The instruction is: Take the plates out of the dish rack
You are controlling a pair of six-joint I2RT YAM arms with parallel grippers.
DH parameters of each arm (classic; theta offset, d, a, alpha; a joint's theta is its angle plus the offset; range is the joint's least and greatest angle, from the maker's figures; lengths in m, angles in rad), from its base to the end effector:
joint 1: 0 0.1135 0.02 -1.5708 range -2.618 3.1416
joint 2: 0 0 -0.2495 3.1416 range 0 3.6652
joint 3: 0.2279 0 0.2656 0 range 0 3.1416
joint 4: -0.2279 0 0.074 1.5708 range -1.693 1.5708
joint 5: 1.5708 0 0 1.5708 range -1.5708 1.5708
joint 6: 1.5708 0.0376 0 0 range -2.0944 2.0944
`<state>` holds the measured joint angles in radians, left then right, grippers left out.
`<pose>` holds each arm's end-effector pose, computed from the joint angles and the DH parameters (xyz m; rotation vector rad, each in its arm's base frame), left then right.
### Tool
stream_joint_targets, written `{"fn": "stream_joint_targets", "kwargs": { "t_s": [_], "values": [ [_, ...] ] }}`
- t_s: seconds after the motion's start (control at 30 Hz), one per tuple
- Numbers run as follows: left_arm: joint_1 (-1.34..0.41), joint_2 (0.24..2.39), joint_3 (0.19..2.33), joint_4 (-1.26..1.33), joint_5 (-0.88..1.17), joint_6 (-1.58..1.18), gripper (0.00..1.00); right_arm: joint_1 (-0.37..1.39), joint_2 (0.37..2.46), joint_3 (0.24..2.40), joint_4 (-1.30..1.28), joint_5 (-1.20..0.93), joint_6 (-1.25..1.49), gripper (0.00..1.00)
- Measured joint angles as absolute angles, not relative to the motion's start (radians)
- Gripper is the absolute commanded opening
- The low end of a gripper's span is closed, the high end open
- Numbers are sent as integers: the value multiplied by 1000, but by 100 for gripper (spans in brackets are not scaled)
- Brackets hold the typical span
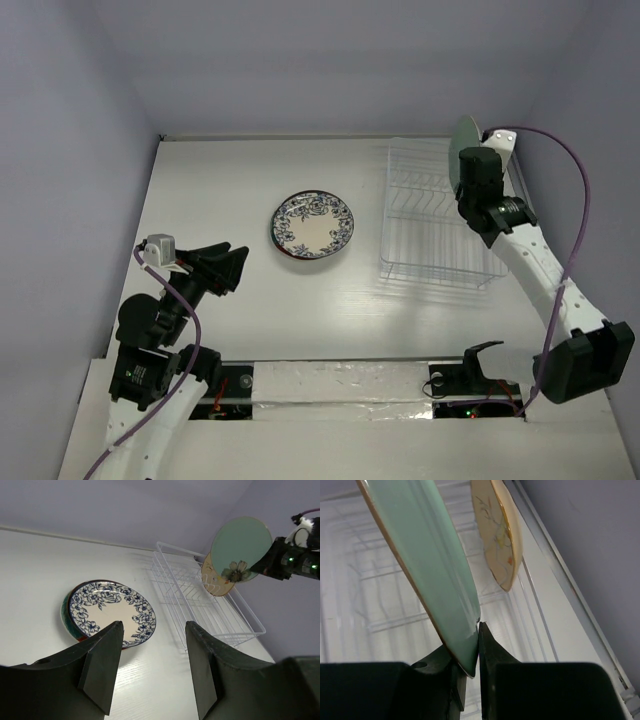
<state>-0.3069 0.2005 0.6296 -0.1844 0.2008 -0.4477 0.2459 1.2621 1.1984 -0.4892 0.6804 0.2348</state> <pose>0.0867 -0.0354 0.3523 0.0794 1.3699 -0.7694 0.2910 0.0486 0.3404 0.3796 1.9796 -0.4172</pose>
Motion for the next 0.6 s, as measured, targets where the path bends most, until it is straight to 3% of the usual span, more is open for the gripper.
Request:
{"fn": "stream_joint_targets", "kwargs": {
  "t_s": [0.17,0.3,0.6],
  "values": [
    [-307,207,630,-184,200,-448,50,342,1186,1245,-516,630,270,0],
    [-307,216,630,-185,200,-448,50,423,1181,1251,-477,458,351,0],
    [-306,222,630,-185,185,-448,49,565,1380,1168,-174,22,620,0]
  ]
}}
